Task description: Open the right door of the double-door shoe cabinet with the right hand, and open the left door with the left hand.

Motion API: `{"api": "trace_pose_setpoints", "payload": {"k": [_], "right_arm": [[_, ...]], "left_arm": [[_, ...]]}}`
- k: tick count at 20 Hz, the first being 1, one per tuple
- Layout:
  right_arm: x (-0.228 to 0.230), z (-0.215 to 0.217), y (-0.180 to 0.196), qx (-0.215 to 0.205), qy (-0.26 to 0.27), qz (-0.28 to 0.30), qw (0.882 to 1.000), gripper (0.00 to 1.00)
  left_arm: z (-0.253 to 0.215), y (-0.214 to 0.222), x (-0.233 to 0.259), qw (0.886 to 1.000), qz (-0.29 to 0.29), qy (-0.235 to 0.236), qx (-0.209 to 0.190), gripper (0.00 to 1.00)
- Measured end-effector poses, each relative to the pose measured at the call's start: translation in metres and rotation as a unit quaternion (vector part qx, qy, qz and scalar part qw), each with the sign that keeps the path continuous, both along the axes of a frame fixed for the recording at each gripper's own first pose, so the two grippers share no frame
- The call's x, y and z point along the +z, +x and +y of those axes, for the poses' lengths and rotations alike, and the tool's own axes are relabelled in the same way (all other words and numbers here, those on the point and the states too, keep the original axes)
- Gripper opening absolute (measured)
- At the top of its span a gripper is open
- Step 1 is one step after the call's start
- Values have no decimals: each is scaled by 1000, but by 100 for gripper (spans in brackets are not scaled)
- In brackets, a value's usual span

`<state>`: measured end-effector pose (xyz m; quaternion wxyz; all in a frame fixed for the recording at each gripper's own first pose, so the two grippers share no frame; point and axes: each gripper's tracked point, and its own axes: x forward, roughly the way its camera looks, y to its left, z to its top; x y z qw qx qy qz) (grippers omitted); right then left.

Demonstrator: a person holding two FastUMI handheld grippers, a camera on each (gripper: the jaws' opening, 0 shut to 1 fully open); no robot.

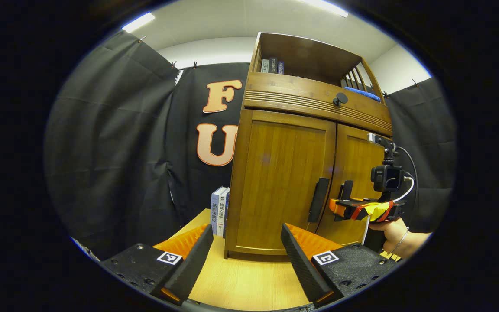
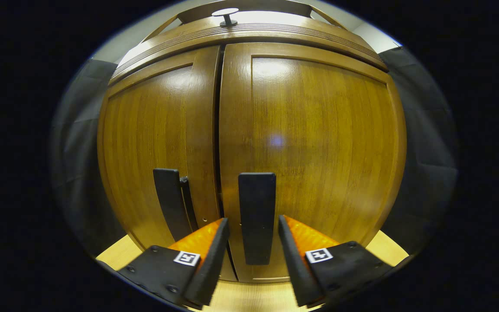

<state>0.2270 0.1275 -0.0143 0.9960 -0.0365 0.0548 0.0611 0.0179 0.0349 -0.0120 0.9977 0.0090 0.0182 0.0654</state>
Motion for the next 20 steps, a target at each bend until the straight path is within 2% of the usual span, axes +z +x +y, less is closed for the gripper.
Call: {"api": "trace_pose_setpoints", "payload": {"k": [2, 3, 4, 5, 7, 8, 9, 10, 14, 15, 17, 18, 19, 20], "right_arm": [[0, 1, 1, 3, 1, 0, 1000, 55], [-1, -1, 4, -6, -4, 0, 1000, 43], [-1, -2, 1, -6, 1, -1, 1000, 50], [0, -2, 1, -5, 3, -1, 1000, 40], [0, -2, 3, -5, 2, -3, 1000, 40], [-1, -1, 4, -7, -3, -2, 1000, 43], [-1, -3, 3, -7, -14, 0, 1000, 37], [-2, -4, 1, -8, -17, 1, 1000, 37], [-2, -3, 0, 4, -3, 4, 1000, 22], [-2, -4, -2, 2, -3, 3, 1000, 25], [-4, -6, -13, -5, -6, 3, 1000, 25], [-4, -8, -18, -7, -5, 2, 1000, 29], [-5, -10, -24, -8, 1, 0, 1000, 25], [-4, -12, -28, -8, 3, 0, 1000, 29]], "left_arm": [[0, -1, 2, 1000, -1, 1, 1, 95], [0, -2, 1, 1000, 0, 2, 1, 95], [0, -1, 1, 1000, -1, 2, 2, 95], [1, -2, 2, 1000, -1, 2, 3, 95], [1, -3, 4, 1000, -2, 0, 6, 95], [1, -5, 2, 1000, -1, -1, 6, 92], [1, -6, 1, 1000, -1, -2, 8, 95], [0, -6, 3, 1000, -1, -4, 8, 95], [-3, -12, 6, 1000, -5, -6, 9, 95], [-3, -14, 8, 1000, -6, -5, 10, 95], [-5, -18, 11, 1000, -8, -2, 8, 95], [-6, -21, 11, 1000, -7, 0, 6, 92], [-7, -24, 11, 1000, -8, 1, 8, 92], [-7, -25, 12, 1000, -9, 3, 8, 95]]}}
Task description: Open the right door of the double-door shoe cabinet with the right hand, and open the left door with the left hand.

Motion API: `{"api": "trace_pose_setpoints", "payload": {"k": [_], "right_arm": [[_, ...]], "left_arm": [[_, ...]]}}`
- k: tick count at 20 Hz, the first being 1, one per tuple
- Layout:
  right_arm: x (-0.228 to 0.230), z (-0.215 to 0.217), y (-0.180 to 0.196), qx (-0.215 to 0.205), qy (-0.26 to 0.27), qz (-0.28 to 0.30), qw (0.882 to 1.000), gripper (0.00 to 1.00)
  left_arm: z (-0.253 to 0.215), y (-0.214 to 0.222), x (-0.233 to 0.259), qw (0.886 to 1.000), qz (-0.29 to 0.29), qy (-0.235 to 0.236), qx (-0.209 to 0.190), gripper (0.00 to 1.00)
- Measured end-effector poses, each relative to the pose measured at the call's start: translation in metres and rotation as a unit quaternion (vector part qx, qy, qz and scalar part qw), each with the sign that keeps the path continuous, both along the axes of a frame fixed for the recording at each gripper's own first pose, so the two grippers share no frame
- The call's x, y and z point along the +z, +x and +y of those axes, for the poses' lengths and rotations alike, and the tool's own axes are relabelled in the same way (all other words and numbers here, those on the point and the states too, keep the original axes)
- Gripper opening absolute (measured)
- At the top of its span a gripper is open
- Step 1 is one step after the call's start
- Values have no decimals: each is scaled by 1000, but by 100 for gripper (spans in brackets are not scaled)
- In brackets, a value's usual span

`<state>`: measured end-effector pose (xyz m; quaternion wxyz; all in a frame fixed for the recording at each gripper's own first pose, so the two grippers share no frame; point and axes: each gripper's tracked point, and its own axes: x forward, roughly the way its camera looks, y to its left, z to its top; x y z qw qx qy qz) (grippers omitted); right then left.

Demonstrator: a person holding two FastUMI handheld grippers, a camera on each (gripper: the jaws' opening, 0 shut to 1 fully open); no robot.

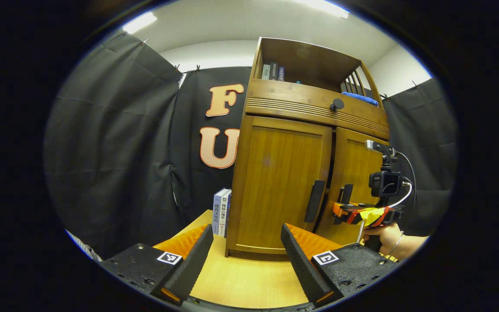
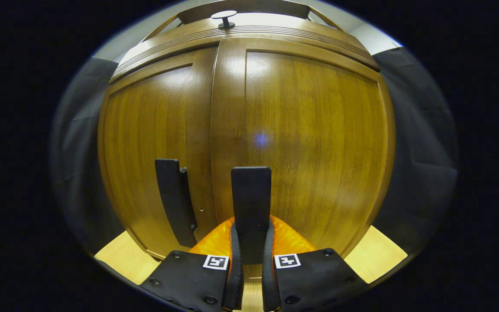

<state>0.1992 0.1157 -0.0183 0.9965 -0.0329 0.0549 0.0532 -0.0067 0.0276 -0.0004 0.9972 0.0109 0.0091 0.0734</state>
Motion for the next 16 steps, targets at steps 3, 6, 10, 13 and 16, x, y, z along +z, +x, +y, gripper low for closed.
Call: {"api": "trace_pose_setpoints", "payload": {"k": [3, 6, 10, 13, 16], "right_arm": [[4, -5, -12, -7, 1, -4, 1000, 25], [5, -12, -25, -11, 0, -9, 1000, 21], [5, -23, -44, -11, 2, -4, 1000, 25], [4, -30, -55, -9, 1, -4, 1000, 25], [4, -40, -69, -13, 3, -3, 1000, 24]], "left_arm": [[-5, -3, 3, 1000, -2, 1, -4, 92], [-9, -8, 6, 1000, -3, 3, -6, 92], [-13, -14, 10, 1000, -7, 3, -8, 92], [-16, -17, 15, 1000, -12, 3, -10, 92], [-20, -20, 19, 1000, -15, 6, -14, 92]]}}
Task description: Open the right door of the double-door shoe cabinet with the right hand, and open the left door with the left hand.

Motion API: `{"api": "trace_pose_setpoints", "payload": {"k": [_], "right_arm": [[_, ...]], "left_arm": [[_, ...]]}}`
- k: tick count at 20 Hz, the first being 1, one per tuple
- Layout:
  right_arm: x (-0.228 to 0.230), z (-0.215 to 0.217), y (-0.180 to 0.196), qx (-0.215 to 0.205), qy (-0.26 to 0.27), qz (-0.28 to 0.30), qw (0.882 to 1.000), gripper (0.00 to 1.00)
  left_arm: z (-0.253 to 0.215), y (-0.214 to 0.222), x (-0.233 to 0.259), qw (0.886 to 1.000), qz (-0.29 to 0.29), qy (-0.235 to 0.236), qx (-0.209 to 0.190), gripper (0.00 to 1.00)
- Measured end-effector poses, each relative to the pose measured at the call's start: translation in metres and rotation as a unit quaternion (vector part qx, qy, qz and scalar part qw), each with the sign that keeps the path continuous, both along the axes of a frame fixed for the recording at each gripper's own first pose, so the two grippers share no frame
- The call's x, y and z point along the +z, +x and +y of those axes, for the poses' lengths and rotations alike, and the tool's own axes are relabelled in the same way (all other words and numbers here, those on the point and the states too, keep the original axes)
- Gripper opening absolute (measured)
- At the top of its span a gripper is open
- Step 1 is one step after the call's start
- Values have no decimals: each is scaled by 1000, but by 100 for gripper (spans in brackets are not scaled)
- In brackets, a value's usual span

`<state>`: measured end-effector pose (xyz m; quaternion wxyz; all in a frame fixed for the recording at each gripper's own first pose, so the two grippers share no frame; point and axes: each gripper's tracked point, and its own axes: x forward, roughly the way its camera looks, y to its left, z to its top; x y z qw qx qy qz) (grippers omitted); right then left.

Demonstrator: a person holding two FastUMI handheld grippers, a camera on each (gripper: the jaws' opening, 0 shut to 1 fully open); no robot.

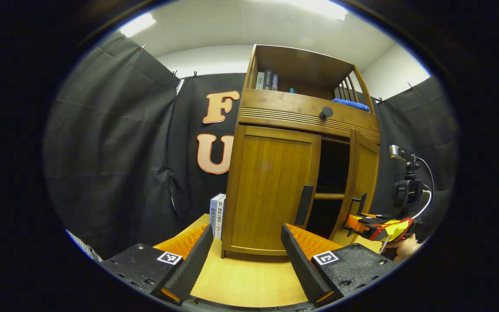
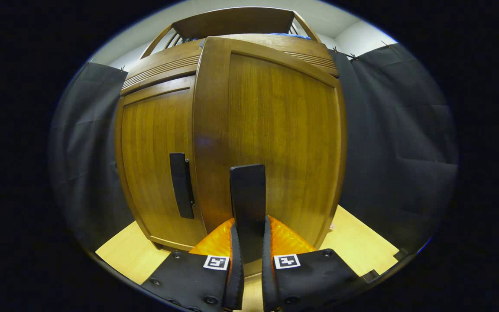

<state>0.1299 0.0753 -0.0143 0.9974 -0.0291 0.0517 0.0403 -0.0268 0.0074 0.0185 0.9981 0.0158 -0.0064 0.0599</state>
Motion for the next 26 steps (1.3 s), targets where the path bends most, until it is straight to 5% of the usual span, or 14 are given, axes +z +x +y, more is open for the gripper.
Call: {"api": "trace_pose_setpoints", "payload": {"k": [3, 4, 17, 26], "right_arm": [[1, -14, -15, -8, 8, 1, 1000, 29], [2, -18, -20, -11, 10, 0, 1000, 20], [6, -87, -59, -44, -2, -9, 999, 18], [8, -112, -65, -12, -7, 5, 1000, 18]], "left_arm": [[-6, 1, -1, 1000, 2, -2, -8, 92], [-9, 0, 0, 1000, 2, -2, -12, 92], [-56, 9, 3, 999, 5, 1, -47, 92], [-105, 14, 12, 999, -7, 11, -43, 92]]}}
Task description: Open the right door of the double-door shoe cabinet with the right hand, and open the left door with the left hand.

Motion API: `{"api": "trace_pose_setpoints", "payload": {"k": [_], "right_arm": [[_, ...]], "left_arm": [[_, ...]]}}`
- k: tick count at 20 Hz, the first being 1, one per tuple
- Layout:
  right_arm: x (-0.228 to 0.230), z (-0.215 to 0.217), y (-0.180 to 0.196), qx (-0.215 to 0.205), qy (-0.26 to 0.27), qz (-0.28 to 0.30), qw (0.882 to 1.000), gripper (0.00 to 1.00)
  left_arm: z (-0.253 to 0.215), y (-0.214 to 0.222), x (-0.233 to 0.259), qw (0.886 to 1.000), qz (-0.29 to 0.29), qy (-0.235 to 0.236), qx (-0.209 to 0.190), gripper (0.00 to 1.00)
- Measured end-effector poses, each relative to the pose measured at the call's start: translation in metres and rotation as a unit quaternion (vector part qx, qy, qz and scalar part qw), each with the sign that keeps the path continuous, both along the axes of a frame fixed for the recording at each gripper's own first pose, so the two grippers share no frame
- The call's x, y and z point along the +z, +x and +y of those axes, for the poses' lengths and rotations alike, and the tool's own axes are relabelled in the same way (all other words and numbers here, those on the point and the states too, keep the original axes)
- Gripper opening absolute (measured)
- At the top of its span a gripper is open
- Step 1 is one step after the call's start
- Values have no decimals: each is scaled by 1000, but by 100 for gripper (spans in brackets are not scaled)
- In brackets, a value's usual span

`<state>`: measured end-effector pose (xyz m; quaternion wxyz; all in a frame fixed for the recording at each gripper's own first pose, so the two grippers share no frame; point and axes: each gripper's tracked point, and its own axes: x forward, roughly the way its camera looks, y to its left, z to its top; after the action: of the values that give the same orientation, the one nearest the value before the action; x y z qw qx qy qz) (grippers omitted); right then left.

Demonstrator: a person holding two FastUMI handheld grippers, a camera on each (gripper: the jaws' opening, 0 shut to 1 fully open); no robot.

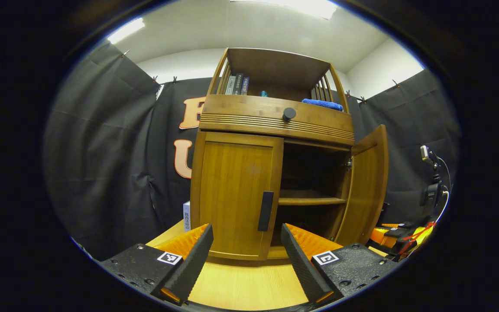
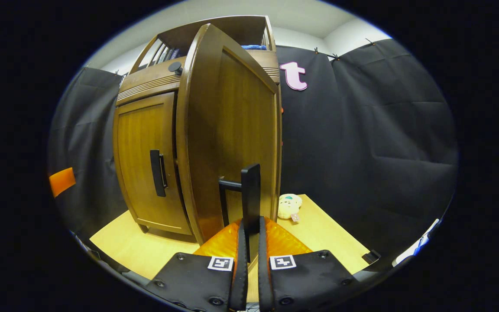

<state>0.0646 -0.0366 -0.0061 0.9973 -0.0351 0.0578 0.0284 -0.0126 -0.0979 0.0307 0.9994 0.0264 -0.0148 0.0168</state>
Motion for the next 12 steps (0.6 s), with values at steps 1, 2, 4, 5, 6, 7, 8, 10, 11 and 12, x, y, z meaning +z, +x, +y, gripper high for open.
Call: {"api": "trace_pose_setpoints", "payload": {"k": [1, 2, 4, 5, 6, 7, 8, 10, 11, 12], "right_arm": [[-1, -4, 0, 5, -1, 2, 1000, 18], [0, -7, -2, 8, -2, 3, 1000, 18], [1, -16, -4, 12, -2, 3, 1000, 18], [2, -21, -4, 13, -4, 2, 1000, 18], [2, -26, -4, 14, -10, 2, 1000, 18], [2, -32, -5, 15, -16, 2, 1000, 17], [2, -37, -6, 16, -19, 3, 1000, 17], [3, -50, -6, 11, -18, 3, 1000, 17], [4, -56, -7, 8, -13, 3, 1000, 9], [5, -62, -8, 8, -8, 2, 1000, 13]], "left_arm": [[-5, 0, -1, 1000, 0, -1, 2, 92], [-11, 0, -2, 1000, 1, -2, 4, 92], [-21, -1, -3, 1000, 1, -7, 8, 92], [-26, -1, -3, 1000, 1, -9, 9, 92], [-31, -1, -3, 1000, 1, -9, 10, 92], [-35, 0, -1, 1000, 0, -8, 11, 92], [-41, -1, -1, 1000, -2, -5, 12, 92], [-50, 0, -1, 1000, -2, -8, 18, 92], [-55, 1, 1, 1000, -5, -18, 19, 92], [-61, 1, 3, 999, -8, -25, 17, 92]]}}
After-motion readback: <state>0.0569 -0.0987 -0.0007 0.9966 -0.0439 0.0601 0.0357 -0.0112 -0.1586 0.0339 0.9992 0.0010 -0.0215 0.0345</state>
